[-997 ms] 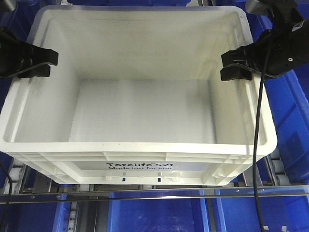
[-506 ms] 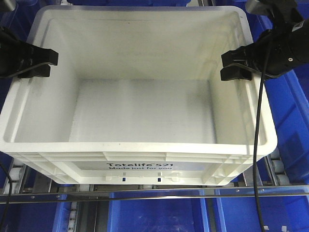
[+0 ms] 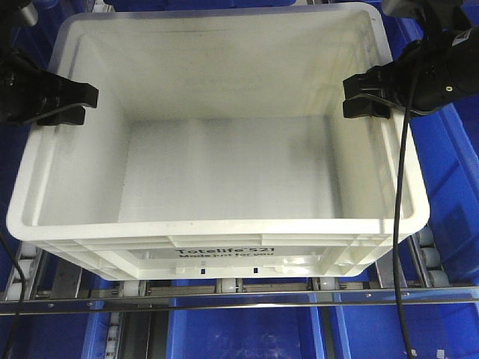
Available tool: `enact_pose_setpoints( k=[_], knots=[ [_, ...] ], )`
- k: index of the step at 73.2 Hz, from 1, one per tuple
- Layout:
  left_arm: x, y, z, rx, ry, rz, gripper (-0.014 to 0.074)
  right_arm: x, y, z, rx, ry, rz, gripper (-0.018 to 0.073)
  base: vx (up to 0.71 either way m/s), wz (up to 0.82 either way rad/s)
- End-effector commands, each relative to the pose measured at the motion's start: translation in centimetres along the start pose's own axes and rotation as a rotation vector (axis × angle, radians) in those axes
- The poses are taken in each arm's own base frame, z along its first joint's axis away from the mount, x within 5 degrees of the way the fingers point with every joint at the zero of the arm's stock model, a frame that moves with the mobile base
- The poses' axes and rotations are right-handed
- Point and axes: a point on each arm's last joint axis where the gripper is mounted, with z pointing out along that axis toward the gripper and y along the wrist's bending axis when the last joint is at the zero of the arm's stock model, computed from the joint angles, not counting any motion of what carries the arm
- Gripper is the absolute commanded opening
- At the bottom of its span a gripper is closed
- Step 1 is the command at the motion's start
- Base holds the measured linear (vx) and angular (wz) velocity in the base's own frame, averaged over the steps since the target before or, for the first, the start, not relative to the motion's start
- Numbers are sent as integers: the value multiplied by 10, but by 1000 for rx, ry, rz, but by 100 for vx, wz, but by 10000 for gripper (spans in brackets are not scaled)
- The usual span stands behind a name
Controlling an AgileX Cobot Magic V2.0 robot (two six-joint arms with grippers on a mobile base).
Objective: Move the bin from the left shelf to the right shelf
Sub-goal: 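Push the held crate forward onto the roller shelf with both grippers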
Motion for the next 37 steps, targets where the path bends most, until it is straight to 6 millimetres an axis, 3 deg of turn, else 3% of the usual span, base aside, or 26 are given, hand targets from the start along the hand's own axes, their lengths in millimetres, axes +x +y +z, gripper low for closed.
enact_pose_setpoints(
  k=[1, 6, 7, 12, 37],
  knots=[
    [-16, -4, -21, 18, -164, 15, -6, -18, 8, -29, 3, -192, -60, -5, 0, 0],
    [-17, -4, -21, 18, -176, 15, -6, -18, 7, -27, 4, -192, -59, -5, 0, 0],
    [-19, -4, -22, 18, -199, 15, -6, -19, 4, -18, 6, -167, -65, -5, 0, 0],
    [-20, -4, -20, 17, -205, 14, -6, -19, 3, -11, 5, -154, -65, -5, 0, 0],
    [-24, -1, 9, 9, -142, 5, -6, -21, -6, 15, 18, -111, -78, -5, 0, 0]
  ],
)
